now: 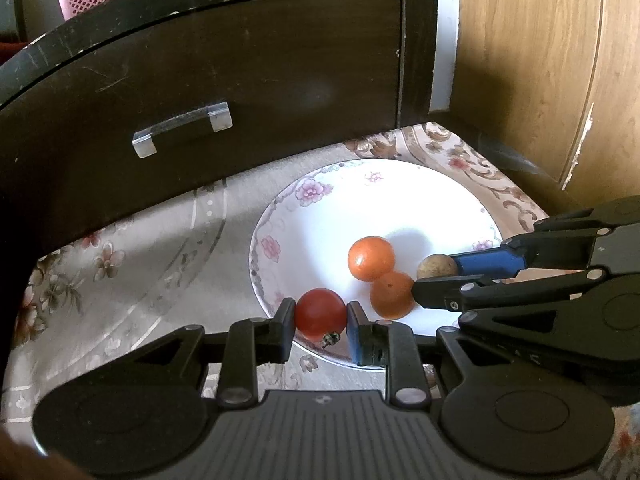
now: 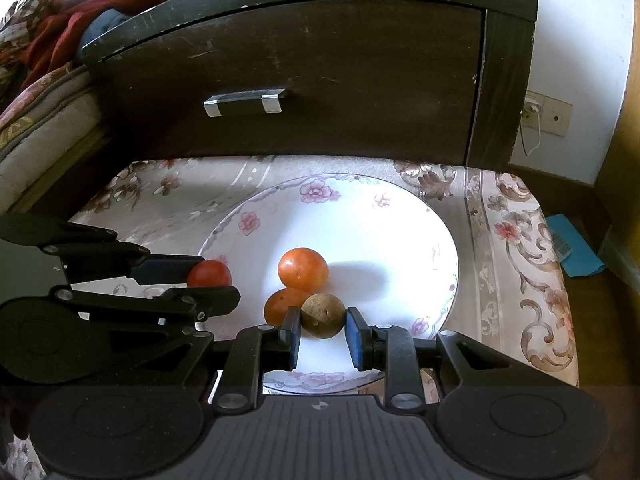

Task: Organize fruits
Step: 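Carry the tomato and brown fruit over the bowl and open both tools, then withdraw both tools from the bowl toward the remaining fruits, then move the right tool toward the tangerine beside the dark tomato, then grasp the tangerine with the right tool while the left tool grasps the large dark tomato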

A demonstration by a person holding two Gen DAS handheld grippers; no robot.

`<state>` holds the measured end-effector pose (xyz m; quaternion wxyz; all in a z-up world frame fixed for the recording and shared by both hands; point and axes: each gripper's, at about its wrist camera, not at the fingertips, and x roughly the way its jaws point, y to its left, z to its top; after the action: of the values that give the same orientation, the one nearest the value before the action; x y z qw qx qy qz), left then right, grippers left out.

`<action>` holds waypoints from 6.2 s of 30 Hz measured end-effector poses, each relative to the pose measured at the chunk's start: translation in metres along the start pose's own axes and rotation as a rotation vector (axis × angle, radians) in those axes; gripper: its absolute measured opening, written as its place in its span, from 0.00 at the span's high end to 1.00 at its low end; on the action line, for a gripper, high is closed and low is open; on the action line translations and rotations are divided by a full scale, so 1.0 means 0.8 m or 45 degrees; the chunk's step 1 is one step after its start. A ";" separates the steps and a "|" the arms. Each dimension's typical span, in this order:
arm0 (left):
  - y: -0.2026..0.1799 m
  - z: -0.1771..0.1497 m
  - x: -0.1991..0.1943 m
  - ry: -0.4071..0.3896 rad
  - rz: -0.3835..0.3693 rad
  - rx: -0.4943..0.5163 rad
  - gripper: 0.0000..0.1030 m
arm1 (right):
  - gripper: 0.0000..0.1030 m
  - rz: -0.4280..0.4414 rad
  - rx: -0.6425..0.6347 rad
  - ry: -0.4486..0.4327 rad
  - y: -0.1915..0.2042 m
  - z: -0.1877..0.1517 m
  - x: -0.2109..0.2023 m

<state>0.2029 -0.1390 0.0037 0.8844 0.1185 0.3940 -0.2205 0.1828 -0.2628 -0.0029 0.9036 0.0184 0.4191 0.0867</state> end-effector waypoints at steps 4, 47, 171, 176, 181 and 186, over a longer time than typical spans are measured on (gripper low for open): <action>-0.001 0.000 0.002 0.001 -0.002 -0.008 0.67 | 0.78 -0.004 0.004 -0.002 -0.002 0.000 0.001; 0.021 -0.020 -0.063 -0.025 0.037 -0.026 0.59 | 0.67 0.019 -0.045 -0.080 0.035 -0.012 -0.052; 0.011 -0.081 -0.057 0.010 -0.196 0.100 0.46 | 0.73 0.215 -0.006 0.232 0.032 -0.078 -0.053; 0.007 -0.079 -0.049 0.024 -0.161 0.123 0.46 | 0.73 0.190 0.021 0.244 0.023 -0.082 -0.051; 0.001 -0.078 -0.044 0.027 -0.126 0.148 0.48 | 0.73 0.188 0.027 0.238 0.022 -0.083 -0.053; 0.003 -0.080 -0.050 0.032 -0.136 0.133 0.55 | 0.73 0.179 0.023 0.234 0.024 -0.082 -0.054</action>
<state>0.1390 -0.1006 -0.0087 0.8590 0.1460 0.3988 -0.2860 0.1030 -0.2542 -0.0112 0.8528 0.0481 0.4987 0.1474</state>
